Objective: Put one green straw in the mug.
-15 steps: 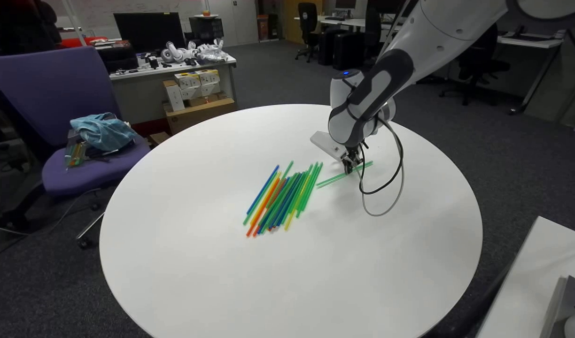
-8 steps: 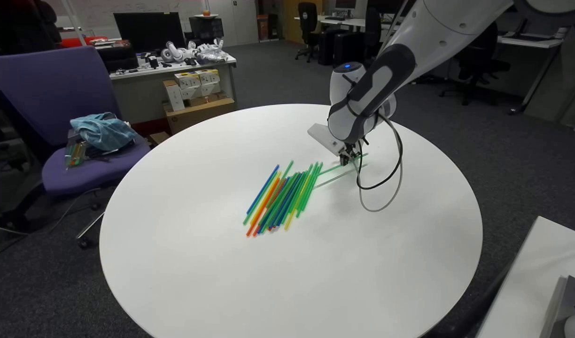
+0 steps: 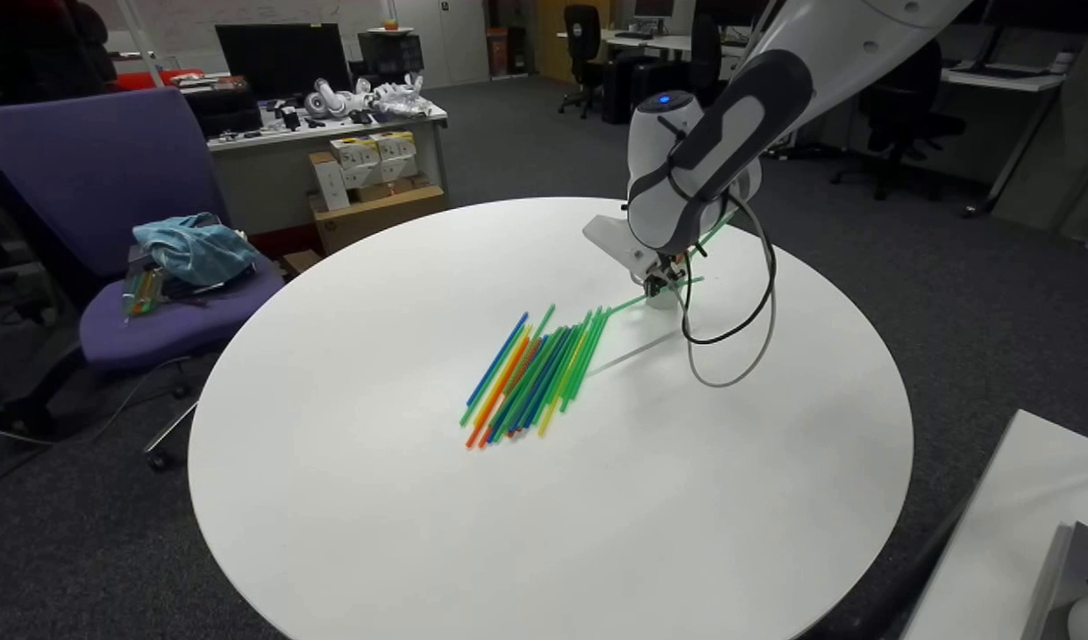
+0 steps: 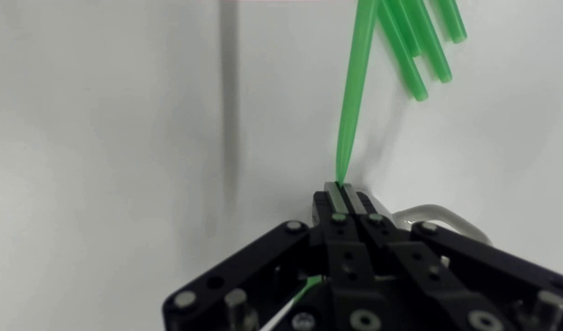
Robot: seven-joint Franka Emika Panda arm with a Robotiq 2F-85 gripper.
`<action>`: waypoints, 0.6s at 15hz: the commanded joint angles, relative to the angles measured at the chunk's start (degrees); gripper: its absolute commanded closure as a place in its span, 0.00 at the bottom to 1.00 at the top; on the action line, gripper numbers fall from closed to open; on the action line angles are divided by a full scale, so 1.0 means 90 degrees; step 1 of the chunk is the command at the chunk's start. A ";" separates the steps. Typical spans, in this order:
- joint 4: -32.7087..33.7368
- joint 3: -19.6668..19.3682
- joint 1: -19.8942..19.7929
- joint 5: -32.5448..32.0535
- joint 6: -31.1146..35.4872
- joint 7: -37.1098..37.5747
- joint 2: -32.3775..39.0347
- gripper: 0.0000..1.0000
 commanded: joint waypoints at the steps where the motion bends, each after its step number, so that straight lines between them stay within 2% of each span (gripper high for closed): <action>1: -0.0803 -0.0287 0.0265 -0.0404 0.0480 0.0050 -0.0728 1.00; 9: -0.1731 -0.1081 0.0866 -0.1361 0.1263 0.0395 -0.1577 1.00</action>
